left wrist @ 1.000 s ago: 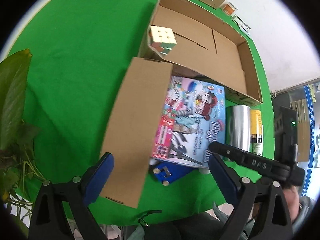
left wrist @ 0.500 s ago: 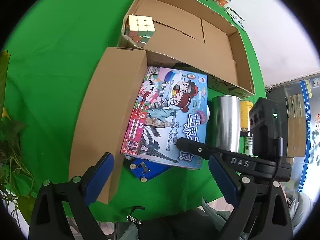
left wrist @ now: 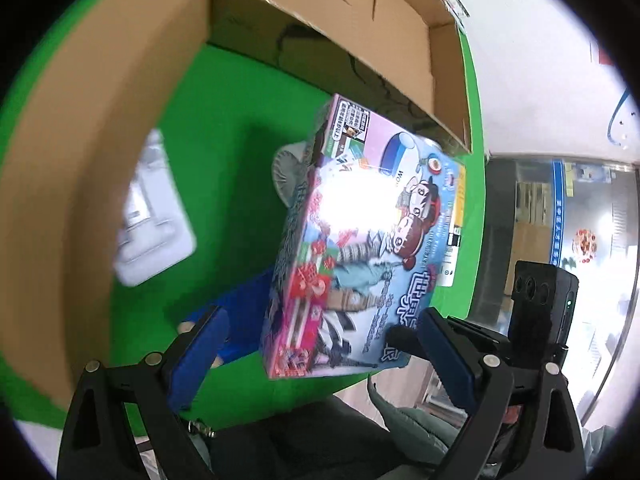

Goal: Organize rigid objects
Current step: 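Lift the game box and lower it into the cardboard box beside the cube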

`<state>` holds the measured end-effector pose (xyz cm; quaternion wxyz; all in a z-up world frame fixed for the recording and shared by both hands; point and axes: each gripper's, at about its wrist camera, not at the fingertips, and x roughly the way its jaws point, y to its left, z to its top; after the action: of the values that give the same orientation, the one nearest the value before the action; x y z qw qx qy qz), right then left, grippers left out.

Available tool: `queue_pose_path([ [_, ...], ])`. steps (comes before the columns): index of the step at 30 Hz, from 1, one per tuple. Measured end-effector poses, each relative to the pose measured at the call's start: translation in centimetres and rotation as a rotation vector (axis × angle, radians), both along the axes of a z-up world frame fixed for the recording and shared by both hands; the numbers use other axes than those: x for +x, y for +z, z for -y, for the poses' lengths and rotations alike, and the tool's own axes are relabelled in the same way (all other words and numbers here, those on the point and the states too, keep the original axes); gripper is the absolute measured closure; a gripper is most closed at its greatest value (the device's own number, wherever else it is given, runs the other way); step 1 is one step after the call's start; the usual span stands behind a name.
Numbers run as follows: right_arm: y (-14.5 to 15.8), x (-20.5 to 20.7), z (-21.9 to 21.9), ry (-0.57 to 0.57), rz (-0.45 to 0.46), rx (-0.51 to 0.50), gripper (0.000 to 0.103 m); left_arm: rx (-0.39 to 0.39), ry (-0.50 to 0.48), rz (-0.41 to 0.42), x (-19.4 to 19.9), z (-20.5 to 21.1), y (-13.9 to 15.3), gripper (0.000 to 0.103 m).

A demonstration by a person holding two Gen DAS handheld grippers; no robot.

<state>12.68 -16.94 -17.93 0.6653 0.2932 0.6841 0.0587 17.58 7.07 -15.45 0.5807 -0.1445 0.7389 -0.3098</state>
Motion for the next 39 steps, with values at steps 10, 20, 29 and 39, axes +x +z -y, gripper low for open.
queue_pose_path([
  [10,-0.8,1.7,-0.8,0.033,0.033,-0.068,0.040,0.050,-0.094,-0.008,1.1,2.7,-3.1,0.023],
  [20,1.9,1.9,-2.9,0.027,0.080,-0.086,0.038,0.086,-0.072,0.161,1.2,1.5,2.6,0.030],
  [29,10.1,5.5,-2.6,0.032,0.293,-0.087,0.038,0.088,-0.023,0.380,6.3,0.5,11.2,0.030],
  [39,13.4,12.1,0.3,0.009,0.367,-0.082,0.038,0.097,-0.023,0.436,13.7,3.5,11.8,0.030],
])
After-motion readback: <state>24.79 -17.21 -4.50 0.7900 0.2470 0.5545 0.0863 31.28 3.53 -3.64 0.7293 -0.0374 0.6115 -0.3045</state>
